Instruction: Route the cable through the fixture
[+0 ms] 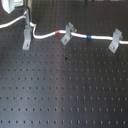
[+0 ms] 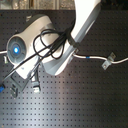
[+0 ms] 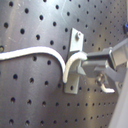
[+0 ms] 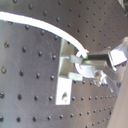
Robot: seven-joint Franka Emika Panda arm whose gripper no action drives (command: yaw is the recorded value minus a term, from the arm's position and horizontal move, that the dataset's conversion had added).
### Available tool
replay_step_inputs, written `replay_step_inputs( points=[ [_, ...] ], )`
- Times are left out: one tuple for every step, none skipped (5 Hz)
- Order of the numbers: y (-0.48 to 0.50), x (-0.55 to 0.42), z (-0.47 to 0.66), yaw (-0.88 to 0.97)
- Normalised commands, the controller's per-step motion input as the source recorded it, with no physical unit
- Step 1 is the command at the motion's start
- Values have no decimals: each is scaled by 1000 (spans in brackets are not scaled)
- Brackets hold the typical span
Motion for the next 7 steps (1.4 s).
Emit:
replay_step_inputs(
  points=[
    [281,-260,1,703],
    [189,-164,120,837],
    [15,16,169,960],
    [19,128,-360,857],
    [-186,237,-750,286],
    [-254,199,-20,526],
    [-272,228,145,486]
  ],
)
